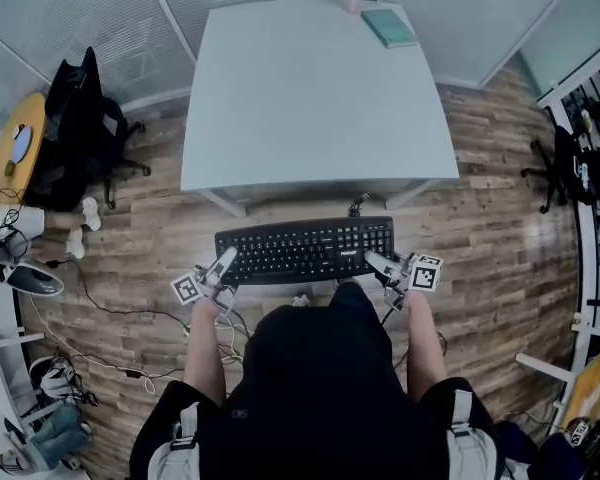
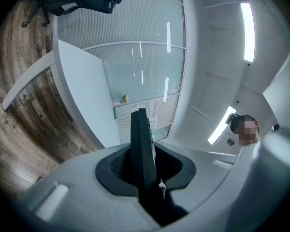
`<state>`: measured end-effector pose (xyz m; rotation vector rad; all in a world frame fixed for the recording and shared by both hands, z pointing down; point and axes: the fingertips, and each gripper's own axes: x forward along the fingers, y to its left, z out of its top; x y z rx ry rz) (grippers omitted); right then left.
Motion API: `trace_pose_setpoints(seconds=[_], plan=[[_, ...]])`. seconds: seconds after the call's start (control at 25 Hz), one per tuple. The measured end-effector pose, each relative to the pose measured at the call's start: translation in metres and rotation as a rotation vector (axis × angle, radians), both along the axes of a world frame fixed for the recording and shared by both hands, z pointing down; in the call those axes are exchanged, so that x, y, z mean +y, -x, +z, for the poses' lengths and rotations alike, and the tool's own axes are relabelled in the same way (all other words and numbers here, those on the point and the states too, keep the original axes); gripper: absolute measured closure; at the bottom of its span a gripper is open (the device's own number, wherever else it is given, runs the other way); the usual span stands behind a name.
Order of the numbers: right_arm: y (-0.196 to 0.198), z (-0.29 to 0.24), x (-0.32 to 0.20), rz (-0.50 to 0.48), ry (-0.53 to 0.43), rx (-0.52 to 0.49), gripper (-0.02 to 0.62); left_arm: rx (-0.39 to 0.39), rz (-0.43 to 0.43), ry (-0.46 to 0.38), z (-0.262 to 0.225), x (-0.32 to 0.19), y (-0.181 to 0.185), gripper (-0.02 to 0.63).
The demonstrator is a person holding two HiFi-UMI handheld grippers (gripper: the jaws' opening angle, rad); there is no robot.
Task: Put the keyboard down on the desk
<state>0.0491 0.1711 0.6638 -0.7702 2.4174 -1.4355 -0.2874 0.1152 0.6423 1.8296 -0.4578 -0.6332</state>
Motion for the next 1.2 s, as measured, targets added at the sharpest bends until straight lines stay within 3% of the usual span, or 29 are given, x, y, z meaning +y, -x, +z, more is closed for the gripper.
trace_pose_setpoints(seconds=[0.88, 1.2], plan=[[-0.152, 0.007, -0.128, -0.088, 0.041, -0.03, 0.472, -0.07, -0.09, 0.042, -0.007, -0.1, -0.15, 0.518], [-0.178, 0.016, -0.155, -0.112, 0.044, -0.028, 0.472, -0.083, -0.122, 0.033, -0.007, -0.12, -0.174, 0.518]])
